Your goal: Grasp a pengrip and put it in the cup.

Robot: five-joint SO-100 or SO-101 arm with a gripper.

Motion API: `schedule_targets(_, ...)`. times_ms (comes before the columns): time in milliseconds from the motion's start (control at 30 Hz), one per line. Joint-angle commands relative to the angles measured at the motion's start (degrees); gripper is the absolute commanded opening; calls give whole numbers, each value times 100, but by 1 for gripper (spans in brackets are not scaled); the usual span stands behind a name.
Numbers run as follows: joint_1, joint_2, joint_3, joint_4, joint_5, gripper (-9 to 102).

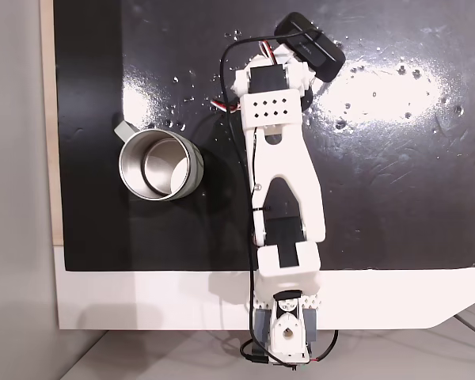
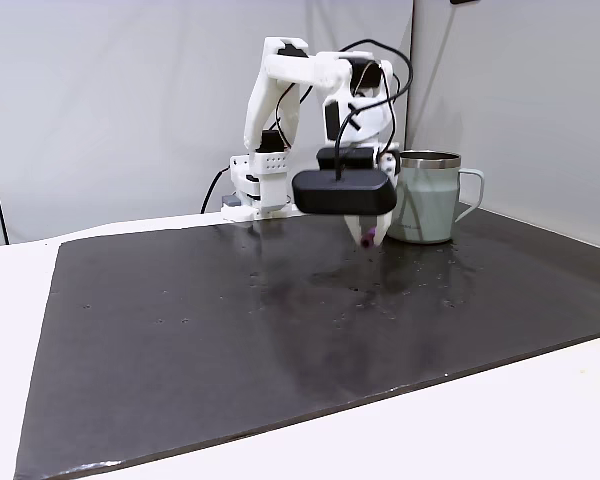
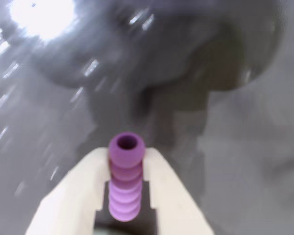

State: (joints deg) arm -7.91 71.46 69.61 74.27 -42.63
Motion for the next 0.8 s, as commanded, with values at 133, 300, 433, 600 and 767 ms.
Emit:
schedule_targets(133, -519, 1811, -360, 1020, 220, 0)
schedule_targets(300, -932, 2575, -378, 1538, 431, 0)
schedule_targets(433, -1318, 3067, -378, 1846, 615, 0)
schedule_targets(600, -1854, 3428, -387, 1969, 940, 0)
schedule_targets(767, -2364, 3366, -387, 1986, 1477, 0)
